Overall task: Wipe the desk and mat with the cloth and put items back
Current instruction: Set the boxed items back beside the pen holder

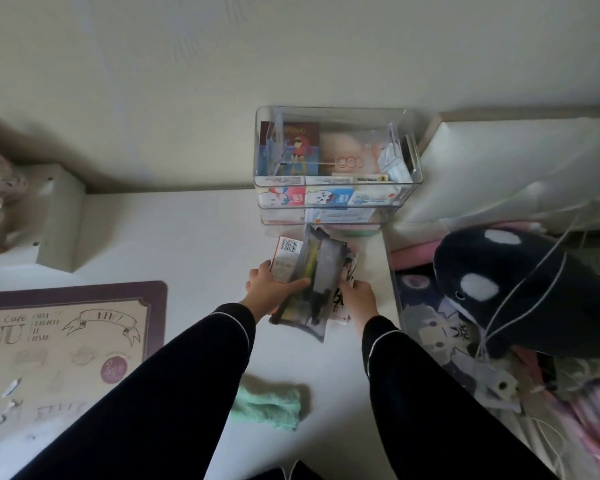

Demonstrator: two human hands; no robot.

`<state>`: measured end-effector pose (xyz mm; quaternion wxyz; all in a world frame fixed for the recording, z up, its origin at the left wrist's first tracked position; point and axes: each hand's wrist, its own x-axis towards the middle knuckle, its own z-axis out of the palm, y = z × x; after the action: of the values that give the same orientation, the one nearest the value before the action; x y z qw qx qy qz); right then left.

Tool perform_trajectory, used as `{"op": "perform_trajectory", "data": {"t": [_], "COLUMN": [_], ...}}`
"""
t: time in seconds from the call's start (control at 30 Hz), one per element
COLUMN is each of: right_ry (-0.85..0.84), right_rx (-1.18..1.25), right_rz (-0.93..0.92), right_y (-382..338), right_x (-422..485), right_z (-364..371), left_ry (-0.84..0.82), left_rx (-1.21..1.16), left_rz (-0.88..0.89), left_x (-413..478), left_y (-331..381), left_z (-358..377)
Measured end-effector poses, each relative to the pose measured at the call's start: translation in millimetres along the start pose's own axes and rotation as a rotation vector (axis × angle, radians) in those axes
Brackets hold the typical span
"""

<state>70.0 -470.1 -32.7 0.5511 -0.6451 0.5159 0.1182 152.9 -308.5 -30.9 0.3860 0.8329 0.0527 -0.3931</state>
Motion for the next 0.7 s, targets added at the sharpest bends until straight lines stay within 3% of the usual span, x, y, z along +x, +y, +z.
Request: {"op": "perform_trajectory", "data": {"t": [0.23, 0.33, 0.5, 0.7], "right_ry": [-0.024, 0.065, 0.042, -0.028], "right_rx": [0.166, 0.063, -0.047, 0.078], "right_rz": [0.081, 0.031, -0.018, -0.033], "right_y": [8.3, 9.6, 11.2, 11.6], "right_x": [5.8, 7.4, 5.9, 2.3], "right_z": [0.9, 5.5, 6.1, 0.2], "left_ry": [0.106, 0.132, 0.123, 0.009], "left_rx": [0.281, 0.422, 0.246, 0.012], "left_rz": [0.164, 0.076, 0.018, 0.071], "left_x": [-9.9, -11.8, -2.5, 1.1], "left_y": [7.1, 12.0, 13.1, -3.6], "left_z": [27.2, 39.3, 27.2, 6.2]}}
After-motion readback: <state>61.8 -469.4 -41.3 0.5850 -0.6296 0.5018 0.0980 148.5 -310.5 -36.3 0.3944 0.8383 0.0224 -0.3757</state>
